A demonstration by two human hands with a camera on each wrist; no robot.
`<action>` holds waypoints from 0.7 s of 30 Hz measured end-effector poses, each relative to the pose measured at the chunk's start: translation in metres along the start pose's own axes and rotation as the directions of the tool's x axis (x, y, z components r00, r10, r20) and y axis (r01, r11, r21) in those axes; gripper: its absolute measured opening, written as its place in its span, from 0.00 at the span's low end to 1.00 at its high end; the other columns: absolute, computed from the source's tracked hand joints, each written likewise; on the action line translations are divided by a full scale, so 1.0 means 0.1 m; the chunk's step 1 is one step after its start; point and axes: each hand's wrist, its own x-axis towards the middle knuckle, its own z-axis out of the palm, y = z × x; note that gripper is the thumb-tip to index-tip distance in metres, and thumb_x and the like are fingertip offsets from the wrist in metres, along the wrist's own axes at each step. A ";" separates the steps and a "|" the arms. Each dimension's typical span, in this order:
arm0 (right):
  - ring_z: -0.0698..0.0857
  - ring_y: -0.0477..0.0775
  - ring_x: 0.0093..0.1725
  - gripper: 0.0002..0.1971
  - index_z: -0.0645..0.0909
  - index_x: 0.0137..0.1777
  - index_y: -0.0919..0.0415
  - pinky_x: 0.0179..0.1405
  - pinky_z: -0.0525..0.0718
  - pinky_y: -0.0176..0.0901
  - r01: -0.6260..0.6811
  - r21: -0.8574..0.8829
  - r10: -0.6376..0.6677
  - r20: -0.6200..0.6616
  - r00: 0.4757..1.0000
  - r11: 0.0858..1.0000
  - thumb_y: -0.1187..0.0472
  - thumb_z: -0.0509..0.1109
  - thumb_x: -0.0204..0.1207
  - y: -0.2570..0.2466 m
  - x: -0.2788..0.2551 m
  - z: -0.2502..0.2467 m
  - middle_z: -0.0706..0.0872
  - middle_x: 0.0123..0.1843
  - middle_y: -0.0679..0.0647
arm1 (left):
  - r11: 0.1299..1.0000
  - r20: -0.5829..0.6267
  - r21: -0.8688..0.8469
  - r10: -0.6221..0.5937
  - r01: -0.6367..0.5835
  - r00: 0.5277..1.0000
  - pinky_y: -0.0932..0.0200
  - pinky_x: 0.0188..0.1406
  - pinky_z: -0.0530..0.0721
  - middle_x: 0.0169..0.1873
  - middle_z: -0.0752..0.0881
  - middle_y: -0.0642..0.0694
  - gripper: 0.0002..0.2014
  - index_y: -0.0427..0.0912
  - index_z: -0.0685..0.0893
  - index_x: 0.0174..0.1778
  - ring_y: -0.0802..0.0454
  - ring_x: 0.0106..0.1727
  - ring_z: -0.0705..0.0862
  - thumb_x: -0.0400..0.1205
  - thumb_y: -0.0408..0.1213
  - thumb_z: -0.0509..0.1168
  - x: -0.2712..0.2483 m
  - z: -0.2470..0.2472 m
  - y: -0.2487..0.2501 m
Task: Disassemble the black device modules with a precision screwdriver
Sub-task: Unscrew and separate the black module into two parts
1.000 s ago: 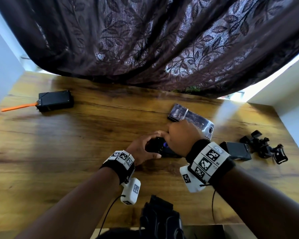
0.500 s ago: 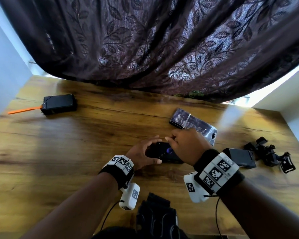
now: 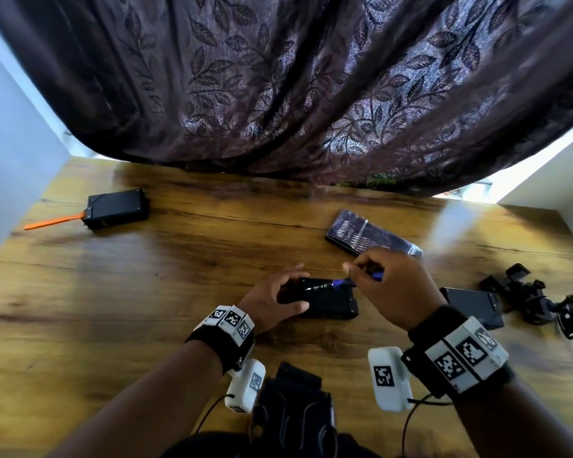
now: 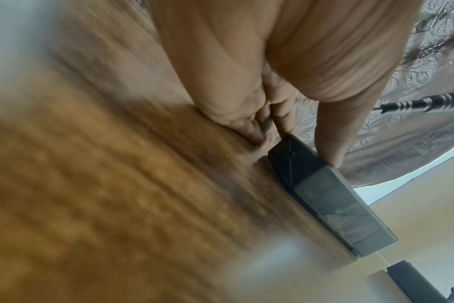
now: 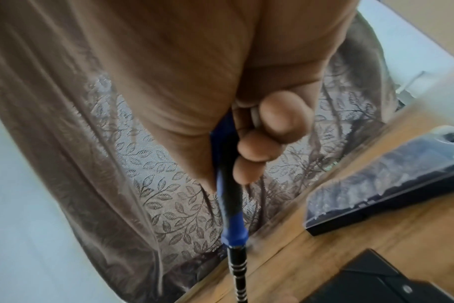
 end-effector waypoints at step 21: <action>0.87 0.33 0.41 0.07 0.88 0.49 0.51 0.40 0.79 0.21 -0.096 0.283 0.119 -0.068 0.991 0.954 0.64 0.79 0.76 0.31 -0.18 0.23 0.91 0.45 0.44 | 0.980 -0.221 -0.181 -0.118 0.078 0.968 0.74 0.68 0.74 0.73 0.81 0.63 0.08 0.51 0.90 0.58 0.66 0.73 0.77 0.86 0.39 0.71 0.05 0.12 0.17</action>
